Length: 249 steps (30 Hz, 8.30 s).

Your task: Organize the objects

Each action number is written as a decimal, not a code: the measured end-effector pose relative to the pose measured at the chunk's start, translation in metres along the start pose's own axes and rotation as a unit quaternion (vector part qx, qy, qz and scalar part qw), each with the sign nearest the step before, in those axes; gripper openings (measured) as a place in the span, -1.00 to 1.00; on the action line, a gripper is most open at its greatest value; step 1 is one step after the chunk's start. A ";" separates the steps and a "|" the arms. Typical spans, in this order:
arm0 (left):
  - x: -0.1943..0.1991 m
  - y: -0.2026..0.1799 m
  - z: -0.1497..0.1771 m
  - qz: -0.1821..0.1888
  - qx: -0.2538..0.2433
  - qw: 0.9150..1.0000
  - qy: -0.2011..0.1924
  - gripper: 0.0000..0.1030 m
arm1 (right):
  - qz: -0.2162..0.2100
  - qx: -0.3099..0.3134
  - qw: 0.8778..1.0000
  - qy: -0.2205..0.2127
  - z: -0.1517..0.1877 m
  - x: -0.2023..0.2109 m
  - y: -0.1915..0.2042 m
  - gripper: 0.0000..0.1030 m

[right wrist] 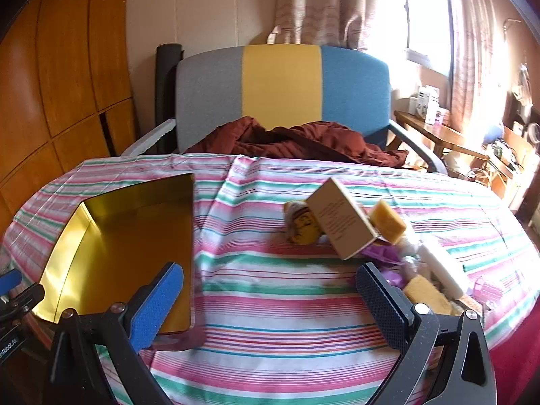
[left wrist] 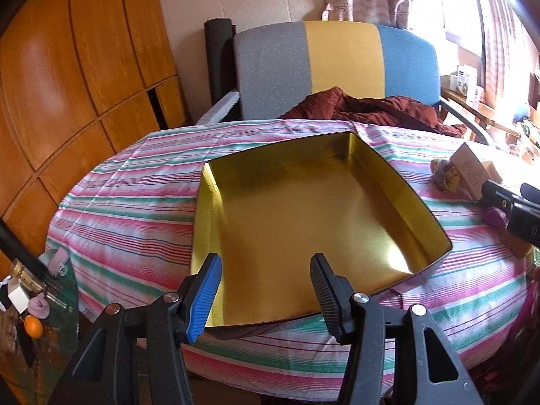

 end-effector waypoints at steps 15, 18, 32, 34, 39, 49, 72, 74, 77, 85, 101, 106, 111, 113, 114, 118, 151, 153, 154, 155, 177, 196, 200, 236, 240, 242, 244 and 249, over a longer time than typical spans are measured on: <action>-0.005 -0.086 -0.004 0.206 -0.059 0.976 0.032 0.11 | 0.081 -0.095 0.992 0.001 -0.005 0.025 -0.129 1.00; -0.006 -0.105 -0.007 0.250 -0.067 0.965 0.047 0.23 | 0.107 -0.134 0.985 0.004 -0.001 0.036 -0.172 1.00; -0.004 -0.222 -0.006 0.339 -0.184 0.918 0.095 0.24 | 0.172 -0.209 0.963 -0.002 0.014 0.081 -0.283 1.00; 0.003 -0.244 -0.010 0.357 -0.204 0.908 0.083 0.24 | 0.166 -0.215 0.962 0.001 0.018 0.079 -0.289 1.00; 0.020 -0.304 -0.010 0.389 -0.285 0.875 0.037 0.66 | 0.151 -0.227 0.962 0.011 0.028 0.072 -0.297 1.00; 0.007 -0.387 0.009 0.398 -0.368 0.839 0.054 0.72 | 0.134 -0.219 0.966 0.033 0.038 0.061 -0.303 1.00; -0.002 -0.302 -0.006 0.433 -0.256 0.862 0.061 0.44 | -0.051 0.200 0.930 0.304 0.071 -0.019 -0.188 1.00; -0.002 -0.288 -0.005 0.430 -0.246 0.866 0.063 0.44 | -0.055 0.218 0.919 0.323 0.070 -0.027 -0.187 1.00; -0.002 -0.270 -0.005 0.428 -0.228 0.872 0.069 0.44 | -0.048 0.243 0.900 0.359 0.073 -0.036 -0.191 1.00; 0.003 -0.238 -0.003 0.428 -0.197 0.879 0.071 0.44 | -0.038 0.240 0.883 0.400 0.079 -0.047 -0.205 0.60; -0.016 -0.098 -0.041 0.340 -0.071 0.937 0.032 0.45 | -0.079 0.189 0.950 0.237 0.001 0.027 -0.160 0.50; -0.038 -0.039 -0.042 0.268 -0.028 0.963 0.034 0.47 | -0.148 0.174 0.957 0.180 -0.024 0.015 -0.078 0.50; -0.054 0.009 -0.028 0.214 0.003 0.975 0.050 0.51 | -0.220 0.164 0.947 0.165 -0.028 -0.004 0.029 0.50; -0.058 0.021 -0.022 0.195 0.006 0.979 0.055 0.53 | -0.245 0.161 0.941 0.166 -0.028 -0.011 0.069 0.52; -0.061 0.028 -0.018 0.183 0.009 0.981 0.060 0.54 | -0.257 0.162 0.938 0.169 -0.024 -0.018 0.090 0.52; -0.071 0.050 -0.011 0.145 0.023 0.987 0.066 0.63 | -0.285 0.159 0.929 0.174 -0.010 -0.030 0.148 1.00; -0.016 -0.009 -0.015 0.153 -0.019 0.988 0.009 0.68 | -0.108 0.061 0.991 0.042 0.004 0.000 0.041 0.99; -0.015 -0.019 -0.014 0.166 -0.026 0.986 0.013 0.68 | -0.096 0.051 0.993 0.043 0.005 0.000 0.029 0.99; -0.015 -0.024 -0.014 0.173 -0.031 0.984 0.015 0.68 | -0.090 0.045 0.994 0.044 0.005 -0.001 0.022 0.99; -0.015 -0.028 -0.013 0.180 -0.035 0.983 0.017 0.68 | -0.085 0.039 0.995 0.044 0.007 -0.001 0.016 0.99; -0.009 -0.148 -0.005 0.307 -0.145 0.938 0.070 0.60 | 0.150 -0.109 0.981 0.055 0.007 0.038 -0.235 1.00; -0.020 -0.245 0.001 0.339 -0.229 0.909 0.085 0.64 | 0.154 -0.126 0.943 0.268 0.034 -0.034 -0.340 1.00; -0.027 -0.252 0.000 0.341 -0.227 0.908 0.089 0.64 | 0.152 -0.126 0.935 0.295 0.039 -0.055 -0.344 1.00; -0.078 -0.372 -0.031 0.310 -0.234 0.913 0.128 0.49 | 0.098 -0.183 0.923 0.323 0.060 -0.050 -0.351 -0.20; -0.091 -0.378 -0.023 0.299 -0.244 0.912 0.139 0.47 | 0.093 -0.208 0.921 0.316 0.062 -0.043 -0.354 0.13; -0.093 -0.377 -0.021 0.298 -0.249 0.913 0.125 0.42 | 0.094 -0.220 0.920 0.311 0.062 -0.040 -0.356 0.29; -0.092 -0.375 -0.017 0.290 -0.261 0.915 0.107 0.30 | 0.096 -0.229 0.919 0.306 0.062 -0.036 -0.358 0.32; -0.092 -0.367 -0.013 0.300 -0.258 0.915 0.084 0.29 | 0.110 -0.254 0.910 0.309 0.065 -0.030 -0.364 0.79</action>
Point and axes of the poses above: each gripper's, at about its wrist camera, not at the fingertips, and x roughly against the way its jaws point, y to its left, z to its underside, the point moved 4 cm from there along -x, roughly the way its jaws point
